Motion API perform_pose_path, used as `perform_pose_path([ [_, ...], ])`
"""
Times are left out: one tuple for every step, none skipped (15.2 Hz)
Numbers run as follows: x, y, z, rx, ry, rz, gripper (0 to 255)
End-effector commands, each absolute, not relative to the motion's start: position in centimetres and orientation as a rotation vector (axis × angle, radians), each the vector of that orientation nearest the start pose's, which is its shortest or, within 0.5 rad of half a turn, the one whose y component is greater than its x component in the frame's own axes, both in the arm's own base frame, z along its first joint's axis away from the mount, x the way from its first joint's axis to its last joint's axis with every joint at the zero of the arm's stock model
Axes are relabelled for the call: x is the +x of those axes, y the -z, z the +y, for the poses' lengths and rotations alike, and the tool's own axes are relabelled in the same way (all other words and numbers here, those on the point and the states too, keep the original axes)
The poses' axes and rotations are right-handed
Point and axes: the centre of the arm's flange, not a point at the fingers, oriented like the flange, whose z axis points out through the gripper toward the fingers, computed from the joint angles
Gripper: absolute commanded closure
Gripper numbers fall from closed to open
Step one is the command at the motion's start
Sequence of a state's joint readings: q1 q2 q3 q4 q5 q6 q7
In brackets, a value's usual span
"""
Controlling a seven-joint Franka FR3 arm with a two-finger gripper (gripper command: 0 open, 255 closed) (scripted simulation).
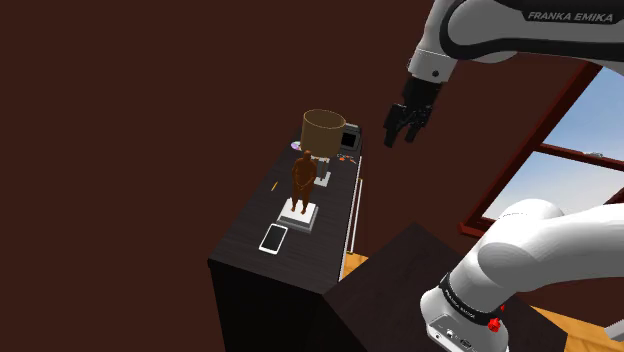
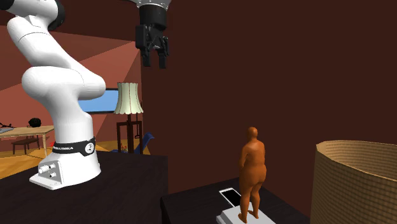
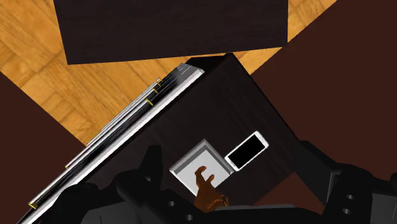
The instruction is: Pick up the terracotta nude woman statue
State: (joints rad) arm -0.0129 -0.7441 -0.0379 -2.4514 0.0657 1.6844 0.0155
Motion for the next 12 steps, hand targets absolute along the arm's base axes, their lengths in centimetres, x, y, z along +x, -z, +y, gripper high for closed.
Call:
perform_pose_path([
  [32.4, -54.2, -1.2, -3.049, -0.034, 0.098, 0],
  [33.6, -53.6, -0.9, -3.057, -0.037, 0.099, 0],
  [34.8, -53.0, -0.6, -3.066, -0.041, 0.1, 0],
  [36.0, -52.4, -0.3, -3.075, -0.044, 0.101, 0],
  [37.1, -51.8, 0.1, -3.084, -0.048, 0.102, 0],
  [38.3, -51.2, 0.4, -3.093, -0.051, 0.103, 0],
  [39.5, -50.5, 0.7, -3.101, -0.055, 0.104, 0],
  [40.7, -49.9, 1.0, -3.11, -0.059, 0.105, 0],
  [41.9, -49.3, 1.2, -3.119, -0.062, 0.106, 0],
  [43.1, -48.6, 1.5, -3.128, -0.066, 0.107, 0],
  [44.3, -48.0, 1.8, -3.136, -0.069, 0.108, 0],
  [45.4, -47.3, 2.1, -3.145, -0.073, 0.109, 0],
])
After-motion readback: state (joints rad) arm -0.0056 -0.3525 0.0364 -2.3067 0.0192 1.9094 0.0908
